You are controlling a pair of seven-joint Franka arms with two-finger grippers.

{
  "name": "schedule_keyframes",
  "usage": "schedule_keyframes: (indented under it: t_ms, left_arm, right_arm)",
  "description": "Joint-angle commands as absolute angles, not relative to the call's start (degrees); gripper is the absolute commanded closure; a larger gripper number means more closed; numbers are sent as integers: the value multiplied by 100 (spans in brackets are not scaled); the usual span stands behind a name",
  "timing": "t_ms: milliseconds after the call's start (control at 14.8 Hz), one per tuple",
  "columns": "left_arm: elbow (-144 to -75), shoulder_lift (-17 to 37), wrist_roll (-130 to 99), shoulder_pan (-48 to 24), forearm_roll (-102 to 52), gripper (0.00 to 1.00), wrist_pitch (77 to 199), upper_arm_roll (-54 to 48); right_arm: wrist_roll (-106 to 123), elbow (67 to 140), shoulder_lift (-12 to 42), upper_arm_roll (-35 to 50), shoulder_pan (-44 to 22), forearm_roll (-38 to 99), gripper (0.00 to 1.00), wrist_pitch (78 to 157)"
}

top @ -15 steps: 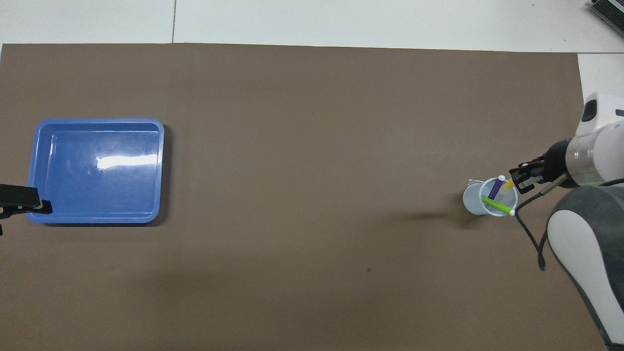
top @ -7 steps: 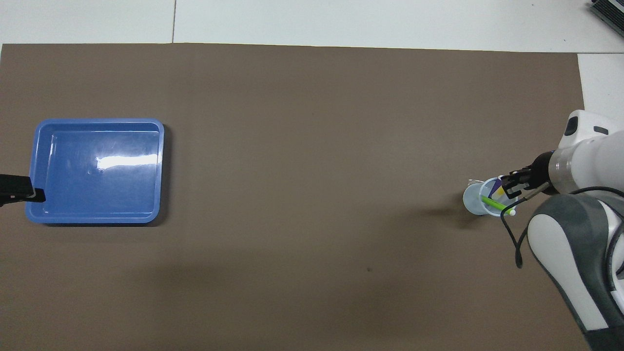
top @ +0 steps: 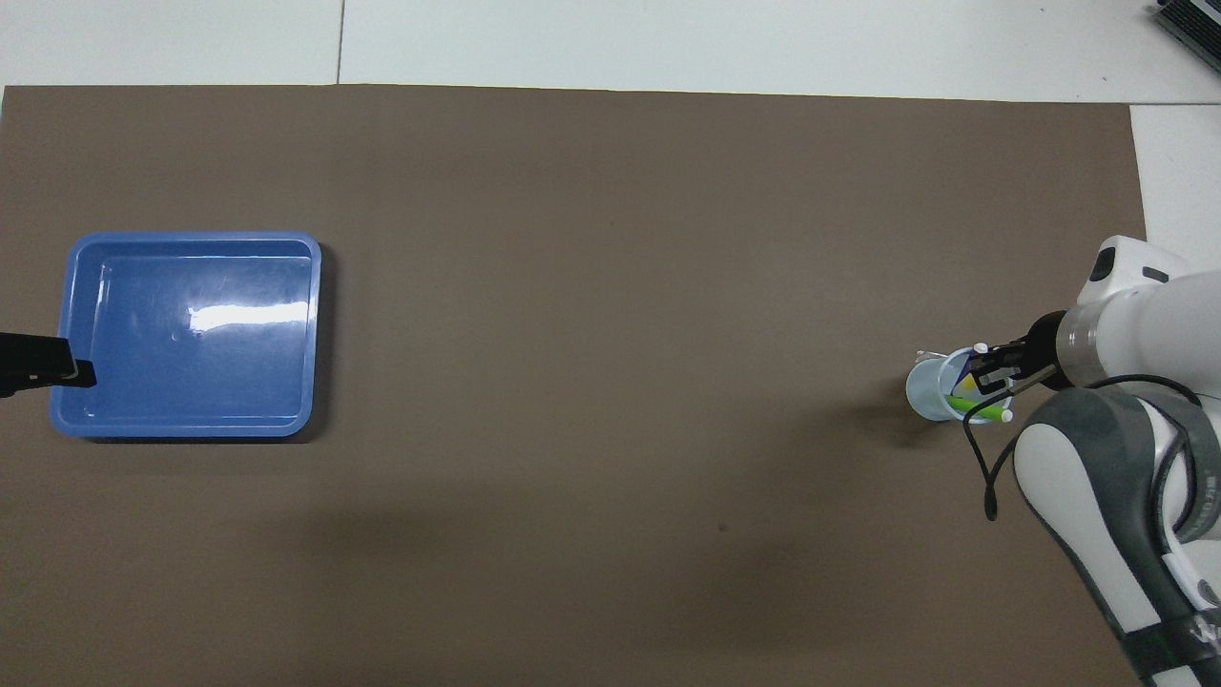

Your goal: Transfer and insert pens with both arms

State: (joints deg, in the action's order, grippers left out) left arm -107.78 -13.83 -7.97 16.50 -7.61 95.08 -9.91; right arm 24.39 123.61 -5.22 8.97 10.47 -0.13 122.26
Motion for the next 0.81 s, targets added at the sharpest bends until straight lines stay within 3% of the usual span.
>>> schedule_keyframes:
  t_ms: [0,203,474,745]
  left_arm:
    - [-10259,-1073,-765,769,-405,0,9413,-259]
    - [-9740,-783,-765,98,-387,0,9168,411]
    - [-8826,-317,-765,-105,-211,0,8746,457]
    - [-8859,-264,-765,-298,-237,0,9009,290]
  right_arm:
    - [2355,12384,-545,967,1134,132,0,12287]
    - [2277,11911,-597,984,1064,141,0,11684]
    - [2030,10612,-668,1011,1055,149,0,9787]
    - [1907,10091,-765,1028,1046,254,0,8940]
